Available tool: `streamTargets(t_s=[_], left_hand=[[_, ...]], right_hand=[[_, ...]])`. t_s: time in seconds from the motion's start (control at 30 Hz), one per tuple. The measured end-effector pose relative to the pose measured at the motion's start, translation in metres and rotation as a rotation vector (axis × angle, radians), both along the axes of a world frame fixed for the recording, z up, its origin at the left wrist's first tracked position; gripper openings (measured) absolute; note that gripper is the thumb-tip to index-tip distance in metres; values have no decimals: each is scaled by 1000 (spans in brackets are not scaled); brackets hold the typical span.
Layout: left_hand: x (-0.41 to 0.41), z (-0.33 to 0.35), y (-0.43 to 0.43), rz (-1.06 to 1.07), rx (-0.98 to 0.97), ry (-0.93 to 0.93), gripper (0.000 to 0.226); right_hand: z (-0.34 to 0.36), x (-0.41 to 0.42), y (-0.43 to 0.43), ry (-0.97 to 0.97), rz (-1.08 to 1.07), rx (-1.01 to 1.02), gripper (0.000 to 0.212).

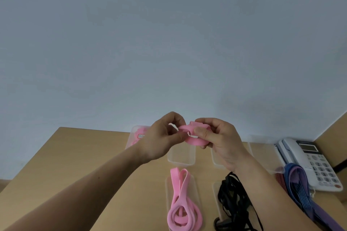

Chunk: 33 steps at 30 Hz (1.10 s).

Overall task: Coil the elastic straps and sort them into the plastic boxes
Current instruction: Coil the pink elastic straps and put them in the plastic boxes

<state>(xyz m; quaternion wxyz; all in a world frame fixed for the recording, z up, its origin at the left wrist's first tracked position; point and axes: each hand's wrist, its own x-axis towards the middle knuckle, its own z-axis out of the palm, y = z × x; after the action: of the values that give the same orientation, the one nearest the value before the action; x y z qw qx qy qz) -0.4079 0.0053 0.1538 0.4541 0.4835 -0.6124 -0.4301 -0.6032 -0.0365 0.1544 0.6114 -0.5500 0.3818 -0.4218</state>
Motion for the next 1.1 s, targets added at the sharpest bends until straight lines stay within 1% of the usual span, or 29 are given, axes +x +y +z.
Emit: streamTargets(t_s=[0.1, 0.17, 0.27, 0.4, 0.43, 0.53, 0.63, 0.73, 0.93, 1.0, 1.1], left_hand=[[6, 1, 1, -148, 47, 110, 23], [9, 1, 1, -207, 61, 187, 25], [13, 0, -2, -223, 61, 207, 28], [11, -1, -3, -197, 36, 254, 18], [11, -2, -3, -182, 30, 253, 17], [9, -6, -5, -128, 20, 238, 19], [10, -7, -5, -87, -6, 196, 13], [12, -6, -4, -81, -39, 83, 14], [10, -4, -5, -4, -4, 34, 4], [9, -4, -4, 10, 14, 12, 4], [7, -2, -4, 10, 60, -52, 10]], right_hand=[[1, -5, -1, -1, 36, -17, 39], [2, -7, -2, -18, 42, -10, 38], [1, -8, -4, -43, 47, 22, 37], [1, -6, -5, -52, 55, 31, 42], [1, -5, -5, -47, 55, 31, 39], [-1, -3, -5, -23, 53, 25, 30], [-1, -4, -5, -12, 29, 14, 37], [1, -7, -5, -2, 15, -8, 38], [2, -4, -2, 40, 26, -52, 39], [2, -3, -2, 48, 20, -55, 38], [2, -4, -1, 84, 36, -65, 43]])
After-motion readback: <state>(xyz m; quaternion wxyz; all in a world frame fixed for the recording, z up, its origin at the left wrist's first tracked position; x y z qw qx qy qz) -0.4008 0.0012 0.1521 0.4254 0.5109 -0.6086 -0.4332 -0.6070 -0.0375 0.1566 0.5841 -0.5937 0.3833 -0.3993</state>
